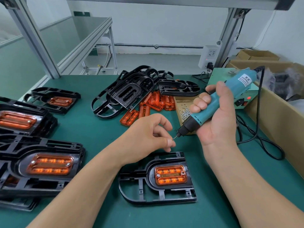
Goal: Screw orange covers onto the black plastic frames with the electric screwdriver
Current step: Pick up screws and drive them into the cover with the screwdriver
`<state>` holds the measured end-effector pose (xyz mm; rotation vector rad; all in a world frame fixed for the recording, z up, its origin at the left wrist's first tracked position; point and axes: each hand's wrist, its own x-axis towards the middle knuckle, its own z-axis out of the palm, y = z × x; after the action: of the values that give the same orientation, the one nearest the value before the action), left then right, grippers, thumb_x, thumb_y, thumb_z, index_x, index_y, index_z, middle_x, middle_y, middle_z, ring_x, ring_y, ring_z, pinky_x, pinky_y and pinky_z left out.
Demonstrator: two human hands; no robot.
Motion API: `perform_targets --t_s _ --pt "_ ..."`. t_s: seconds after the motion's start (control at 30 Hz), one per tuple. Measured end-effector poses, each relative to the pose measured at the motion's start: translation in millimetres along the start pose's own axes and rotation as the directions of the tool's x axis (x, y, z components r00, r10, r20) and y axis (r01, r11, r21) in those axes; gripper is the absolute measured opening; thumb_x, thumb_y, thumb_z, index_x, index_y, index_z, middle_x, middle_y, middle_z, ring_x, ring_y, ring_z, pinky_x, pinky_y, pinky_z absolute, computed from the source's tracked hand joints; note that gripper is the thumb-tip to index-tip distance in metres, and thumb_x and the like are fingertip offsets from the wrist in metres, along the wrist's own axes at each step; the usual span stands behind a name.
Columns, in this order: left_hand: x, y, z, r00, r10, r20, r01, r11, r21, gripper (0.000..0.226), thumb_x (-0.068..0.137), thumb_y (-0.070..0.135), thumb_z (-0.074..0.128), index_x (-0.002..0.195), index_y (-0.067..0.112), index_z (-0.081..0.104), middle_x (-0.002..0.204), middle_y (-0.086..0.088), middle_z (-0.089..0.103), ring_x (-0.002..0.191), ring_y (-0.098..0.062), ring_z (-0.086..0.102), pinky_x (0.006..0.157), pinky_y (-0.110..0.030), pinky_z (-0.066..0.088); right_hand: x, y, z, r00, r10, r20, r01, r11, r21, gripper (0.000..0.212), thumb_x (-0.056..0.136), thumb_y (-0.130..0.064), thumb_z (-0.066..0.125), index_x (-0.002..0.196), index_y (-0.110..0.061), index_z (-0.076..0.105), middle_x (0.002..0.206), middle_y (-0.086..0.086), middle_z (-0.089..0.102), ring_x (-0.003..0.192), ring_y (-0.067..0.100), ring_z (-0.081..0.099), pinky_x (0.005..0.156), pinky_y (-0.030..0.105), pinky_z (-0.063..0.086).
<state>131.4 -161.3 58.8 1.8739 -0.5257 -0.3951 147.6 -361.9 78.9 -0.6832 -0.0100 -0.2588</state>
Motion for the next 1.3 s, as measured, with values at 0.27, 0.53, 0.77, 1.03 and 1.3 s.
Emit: perform_targets --t_s 0.27,0.53,0.77,1.03,1.3 --pt "-7 6 -8 0.992 -0.016 0.129 -0.003 0.990 0.142 0.051 0.091 0.043 0.080 0.135 0.040 0.055 0.111 0.017 0.076 0.105 -0.005 0.070 0.087 -0.019 0.049 -2 -16 3 0.983 0.051 0.178 -0.047 0.999 -0.026 0.023 0.105 -0.032 0.051 0.091 -0.016 0.058 0.064 -0.005 0.044 0.050 0.008 0.043 0.048 0.022 0.042" --pt "-12 8 1 0.973 -0.107 0.202 -0.023 0.833 0.553 0.050 0.079 0.048 0.086 0.123 0.044 0.064 0.104 0.023 0.056 0.097 0.011 0.053 0.079 -0.015 0.040 -6 -27 2 0.848 0.151 0.508 -0.109 0.988 -0.111 0.023 0.096 -0.032 0.060 0.093 -0.010 0.054 0.058 -0.004 0.049 0.042 0.007 0.047 0.040 0.021 0.042" --pt "-11 4 -8 0.977 -0.140 0.158 0.026 0.823 0.568 0.045 0.081 0.042 0.087 0.120 0.042 0.063 0.102 0.023 0.057 0.093 0.012 0.052 0.078 -0.014 0.040 -12 -16 5 0.740 0.282 0.610 -0.215 0.959 -0.183 0.036 0.087 -0.031 0.079 0.093 -0.006 0.054 0.058 0.001 0.049 0.040 0.010 0.048 0.040 0.021 0.043" --pt "-10 6 -9 0.974 -0.153 0.170 0.032 0.826 0.562 0.044 0.083 0.040 0.086 0.120 0.040 0.063 0.103 0.021 0.057 0.092 0.010 0.053 0.077 -0.015 0.039 -16 -11 6 0.730 0.287 0.620 -0.177 0.956 -0.234 0.035 0.087 -0.032 0.078 0.093 -0.006 0.055 0.058 0.002 0.047 0.039 0.011 0.047 0.040 0.022 0.042" --pt "-11 8 -8 0.971 -0.167 0.174 0.042 0.827 0.561 0.041 0.084 0.039 0.085 0.119 0.039 0.062 0.104 0.020 0.058 0.093 0.006 0.053 0.078 -0.017 0.041 -16 -13 7 0.717 0.291 0.633 -0.179 0.955 -0.237 0.036 0.087 -0.030 0.079 0.092 -0.005 0.055 0.057 0.003 0.047 0.039 0.012 0.047 0.040 0.022 0.043"
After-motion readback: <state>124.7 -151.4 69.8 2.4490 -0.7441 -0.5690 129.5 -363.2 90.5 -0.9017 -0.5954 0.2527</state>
